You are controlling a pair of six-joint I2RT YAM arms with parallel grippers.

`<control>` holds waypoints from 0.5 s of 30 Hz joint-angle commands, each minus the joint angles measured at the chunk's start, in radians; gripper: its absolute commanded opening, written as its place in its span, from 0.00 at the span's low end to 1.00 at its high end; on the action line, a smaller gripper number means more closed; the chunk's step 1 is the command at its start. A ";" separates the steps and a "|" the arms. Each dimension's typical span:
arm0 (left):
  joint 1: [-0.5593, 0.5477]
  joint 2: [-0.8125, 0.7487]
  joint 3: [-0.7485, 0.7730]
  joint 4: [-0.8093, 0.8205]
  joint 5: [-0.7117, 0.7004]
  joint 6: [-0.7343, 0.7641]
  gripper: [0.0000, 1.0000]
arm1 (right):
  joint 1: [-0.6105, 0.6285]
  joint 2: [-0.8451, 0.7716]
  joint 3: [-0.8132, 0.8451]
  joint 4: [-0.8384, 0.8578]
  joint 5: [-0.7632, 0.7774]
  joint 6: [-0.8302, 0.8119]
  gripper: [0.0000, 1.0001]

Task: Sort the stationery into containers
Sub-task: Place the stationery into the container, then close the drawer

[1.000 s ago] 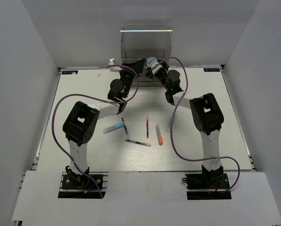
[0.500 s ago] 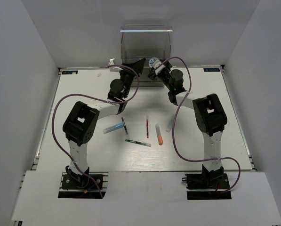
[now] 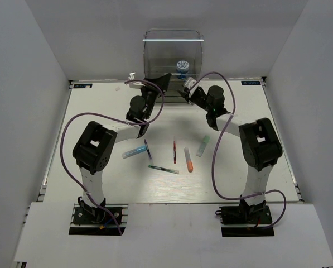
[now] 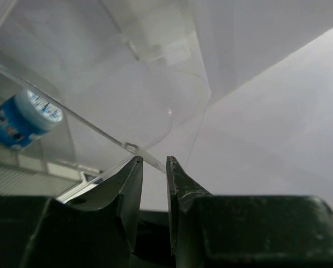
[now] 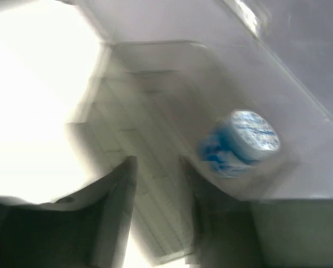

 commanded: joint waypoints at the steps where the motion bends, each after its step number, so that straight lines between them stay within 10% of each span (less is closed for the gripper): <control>1: 0.007 -0.107 -0.060 -0.003 -0.013 0.020 0.35 | -0.019 -0.128 -0.075 -0.102 -0.290 0.042 0.36; 3: -0.004 -0.116 -0.091 -0.072 -0.027 0.020 0.29 | -0.022 -0.195 -0.147 -0.158 -0.343 0.006 0.00; 6: -0.004 -0.142 -0.140 -0.188 -0.054 0.011 0.21 | -0.030 -0.284 -0.254 -0.273 -0.400 -0.003 0.00; 10: -0.004 -0.130 -0.152 -0.294 -0.074 -0.027 0.39 | -0.058 -0.387 -0.351 -0.336 -0.363 0.028 0.31; 15: -0.004 0.002 -0.064 -0.378 -0.056 -0.073 0.49 | -0.097 -0.468 -0.429 -0.361 -0.250 0.112 0.40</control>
